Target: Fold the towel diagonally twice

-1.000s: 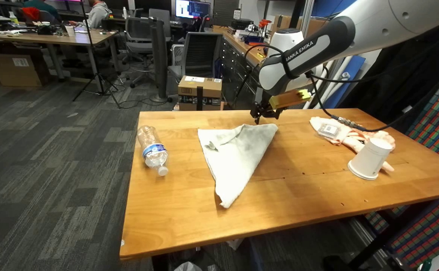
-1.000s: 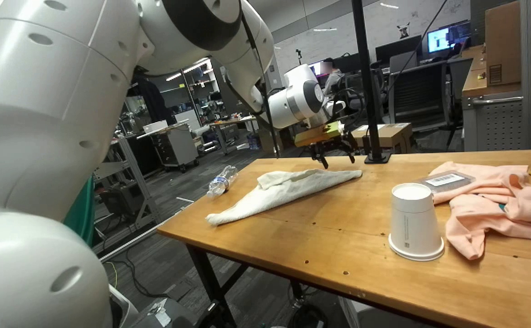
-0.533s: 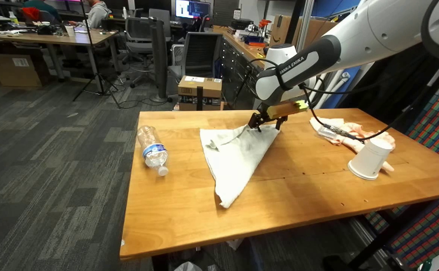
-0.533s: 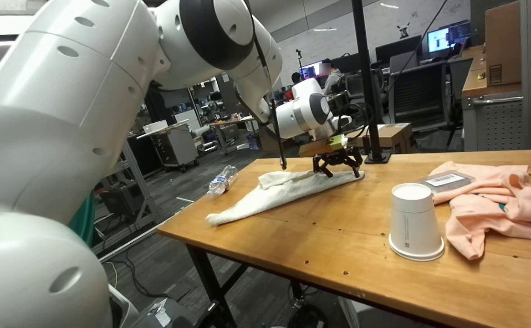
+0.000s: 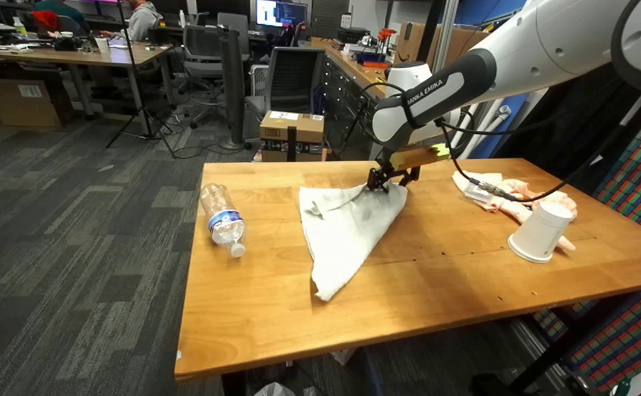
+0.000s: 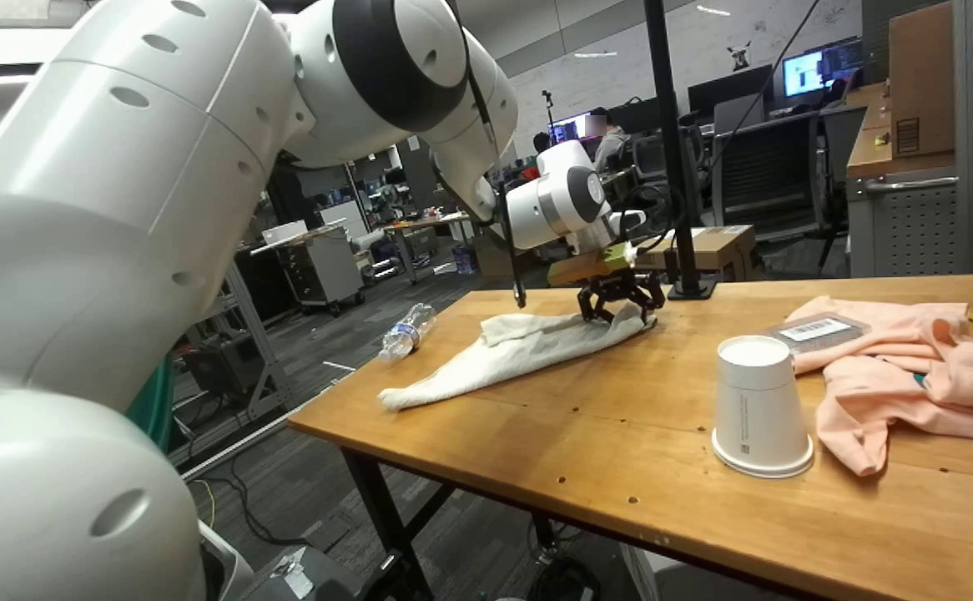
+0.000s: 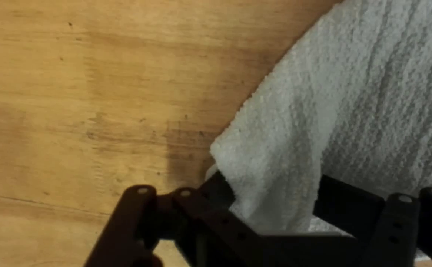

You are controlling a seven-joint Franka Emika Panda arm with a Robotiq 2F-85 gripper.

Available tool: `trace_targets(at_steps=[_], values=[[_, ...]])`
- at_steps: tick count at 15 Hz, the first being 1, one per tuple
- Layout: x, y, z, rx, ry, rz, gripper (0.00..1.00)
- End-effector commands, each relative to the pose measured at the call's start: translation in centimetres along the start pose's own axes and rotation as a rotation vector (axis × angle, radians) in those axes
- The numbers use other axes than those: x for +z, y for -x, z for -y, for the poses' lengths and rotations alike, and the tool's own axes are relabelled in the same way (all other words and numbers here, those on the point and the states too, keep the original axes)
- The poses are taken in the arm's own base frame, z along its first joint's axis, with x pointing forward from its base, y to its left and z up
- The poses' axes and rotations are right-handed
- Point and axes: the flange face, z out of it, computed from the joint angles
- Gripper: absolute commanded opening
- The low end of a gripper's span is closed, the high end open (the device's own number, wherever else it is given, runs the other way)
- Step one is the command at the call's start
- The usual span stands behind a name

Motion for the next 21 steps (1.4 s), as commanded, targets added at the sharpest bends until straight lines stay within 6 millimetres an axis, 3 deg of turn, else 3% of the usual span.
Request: trace_targets(at_steps=[1, 3, 5, 12, 16, 21], values=[[0.0, 0.1, 0.4, 0.007, -0.022, 0.017, 0.21], [-0.8, 0.3, 0.6, 0.001, -0.018, 0.003, 0.05], [-2.3, 0.5, 0.7, -0.004, -0.013, -0.028, 0.01], [-8.3, 3.0, 2.1, -0.037, 0.006, -0.112, 0.04], [-11.7, 6.8, 3.4, -0.03, -0.021, -0.138, 0.03], [-16.2, 13.5, 7.6, -0.028, -0.04, -0.19, 0.03]])
